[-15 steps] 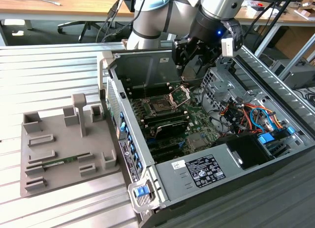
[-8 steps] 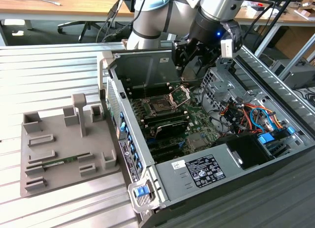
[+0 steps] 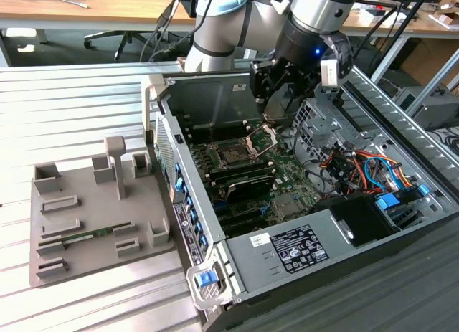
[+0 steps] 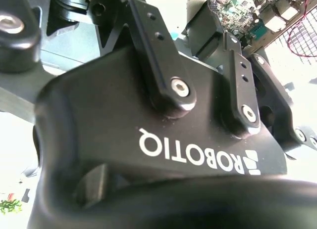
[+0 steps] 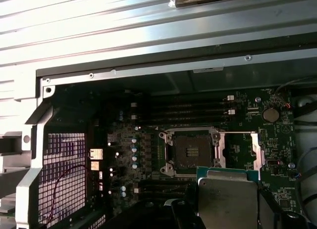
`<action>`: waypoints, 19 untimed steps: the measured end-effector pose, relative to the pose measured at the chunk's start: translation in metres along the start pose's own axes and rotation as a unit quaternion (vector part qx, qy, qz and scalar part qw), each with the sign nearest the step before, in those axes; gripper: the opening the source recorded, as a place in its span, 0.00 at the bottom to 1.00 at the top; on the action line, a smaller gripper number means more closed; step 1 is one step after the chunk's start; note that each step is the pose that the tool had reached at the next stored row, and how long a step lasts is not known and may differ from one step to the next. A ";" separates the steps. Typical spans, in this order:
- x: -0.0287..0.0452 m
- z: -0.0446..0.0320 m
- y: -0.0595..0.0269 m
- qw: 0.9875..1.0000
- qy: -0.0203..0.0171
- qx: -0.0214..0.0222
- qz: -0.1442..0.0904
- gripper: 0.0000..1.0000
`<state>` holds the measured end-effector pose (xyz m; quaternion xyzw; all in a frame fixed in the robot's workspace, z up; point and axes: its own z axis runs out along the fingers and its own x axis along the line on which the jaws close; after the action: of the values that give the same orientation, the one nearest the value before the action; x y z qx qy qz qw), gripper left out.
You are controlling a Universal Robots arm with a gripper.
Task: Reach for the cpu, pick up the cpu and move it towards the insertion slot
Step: 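Pick up the cpu and move it towards the insertion slot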
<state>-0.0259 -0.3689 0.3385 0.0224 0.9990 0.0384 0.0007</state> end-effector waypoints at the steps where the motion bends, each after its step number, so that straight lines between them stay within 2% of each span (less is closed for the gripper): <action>1: 0.0000 0.0006 0.0000 1.000 0.000 0.000 0.000 0.55; 19: 0.0000 0.0087 -0.0007 1.000 0.000 0.000 0.000 0.55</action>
<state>-0.0259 -0.3689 0.3298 0.0224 0.9990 0.0384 0.0007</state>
